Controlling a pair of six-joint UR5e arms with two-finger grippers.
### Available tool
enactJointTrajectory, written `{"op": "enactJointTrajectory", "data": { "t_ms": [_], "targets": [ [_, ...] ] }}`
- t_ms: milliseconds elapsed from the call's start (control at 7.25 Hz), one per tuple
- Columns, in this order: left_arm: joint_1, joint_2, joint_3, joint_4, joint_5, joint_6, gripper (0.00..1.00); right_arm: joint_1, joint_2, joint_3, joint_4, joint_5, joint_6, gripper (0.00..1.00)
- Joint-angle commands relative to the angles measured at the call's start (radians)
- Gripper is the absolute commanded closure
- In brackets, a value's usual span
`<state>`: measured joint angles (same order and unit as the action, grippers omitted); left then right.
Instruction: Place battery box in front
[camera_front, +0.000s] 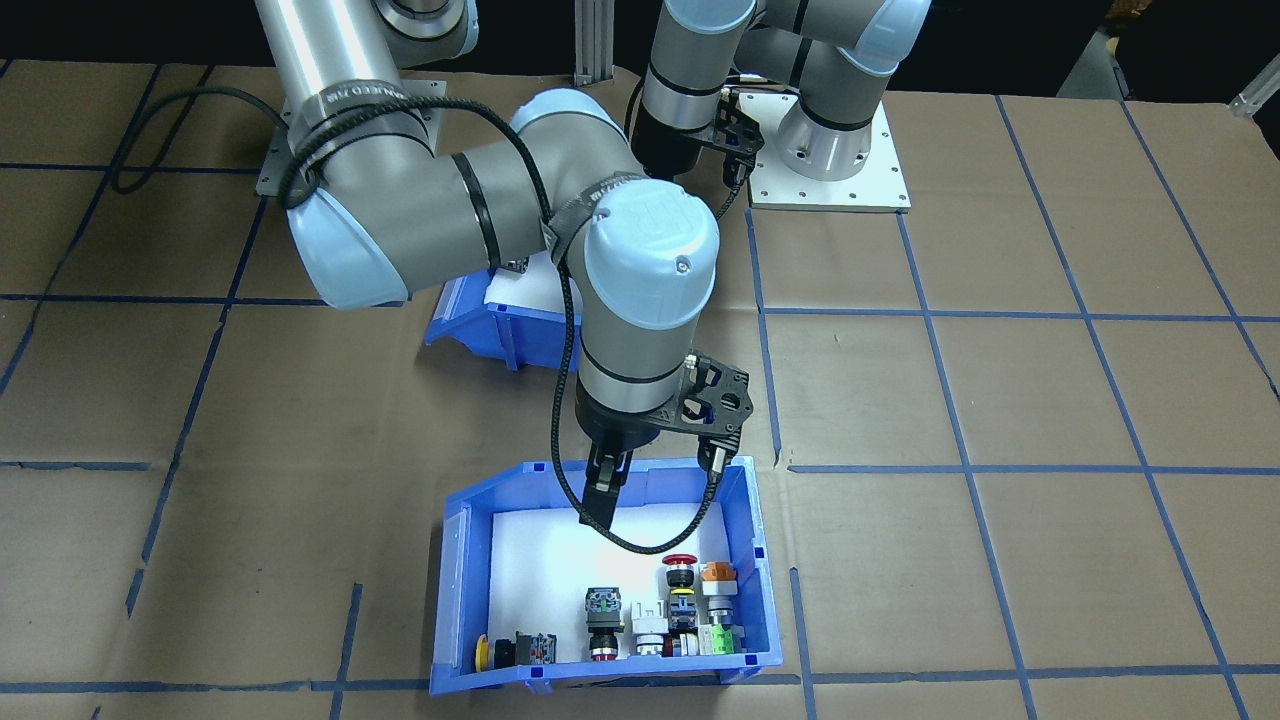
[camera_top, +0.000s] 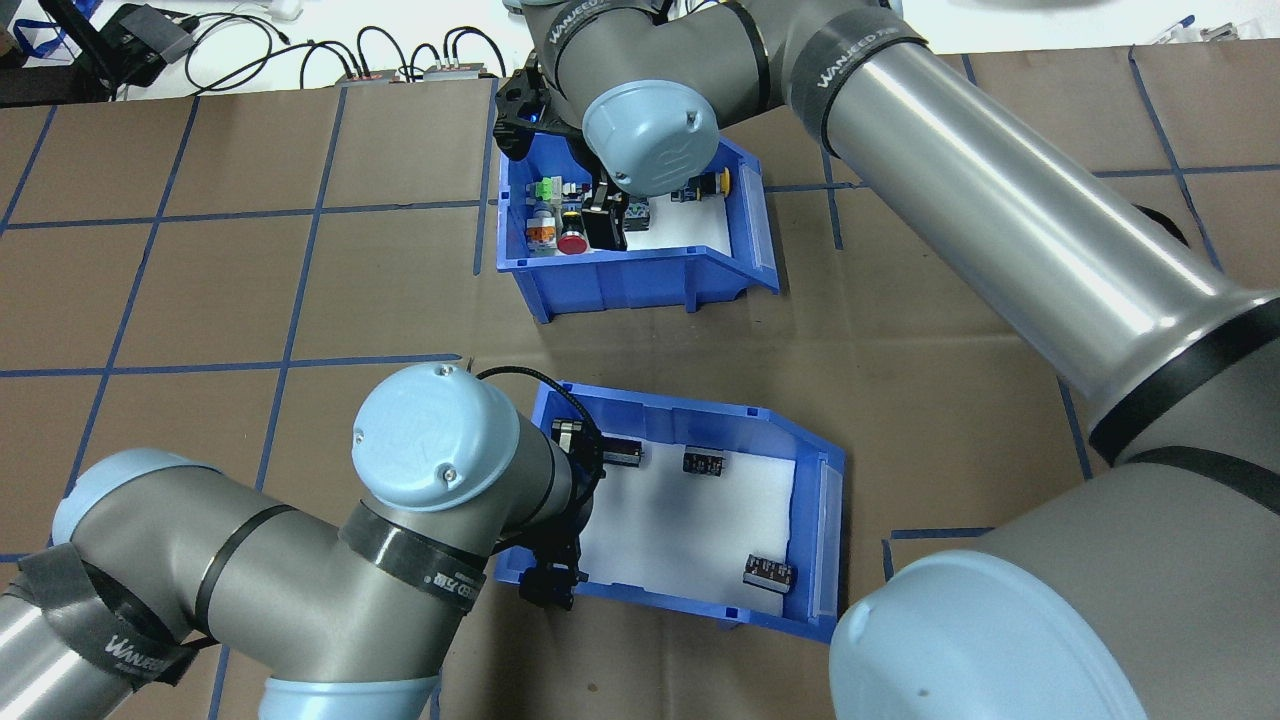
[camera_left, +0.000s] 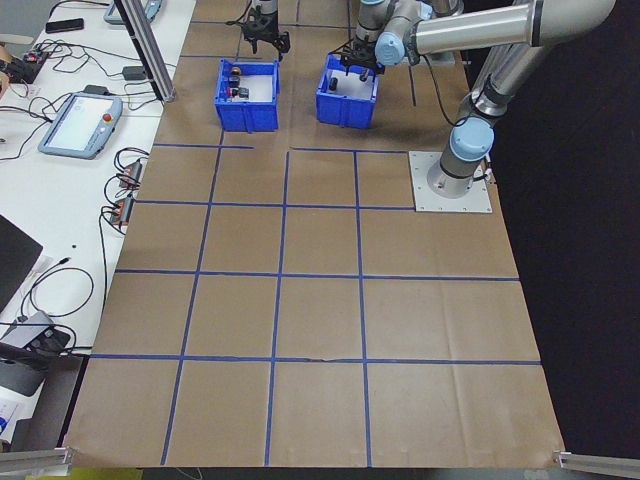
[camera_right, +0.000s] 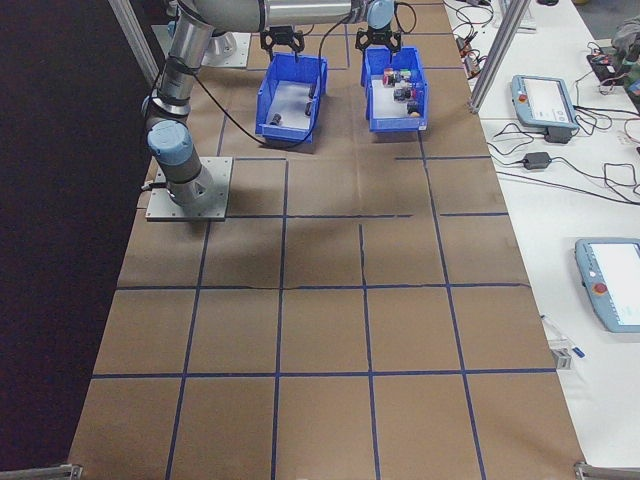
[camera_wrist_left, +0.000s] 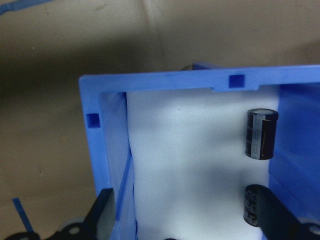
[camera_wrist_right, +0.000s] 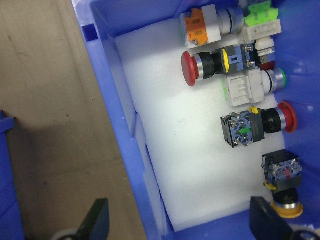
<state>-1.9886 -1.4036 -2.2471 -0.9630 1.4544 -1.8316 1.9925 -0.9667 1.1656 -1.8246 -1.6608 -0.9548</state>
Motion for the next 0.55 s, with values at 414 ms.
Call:
{"op": "enactJointTrajectory", "data": {
  "t_ms": [414],
  "targets": [
    [-0.004,-0.012,-0.037,0.017,-0.074,-0.032,0.01,0.038,0.109,0.005,-0.051,-0.001,-0.056,0.0]
  ]
}}
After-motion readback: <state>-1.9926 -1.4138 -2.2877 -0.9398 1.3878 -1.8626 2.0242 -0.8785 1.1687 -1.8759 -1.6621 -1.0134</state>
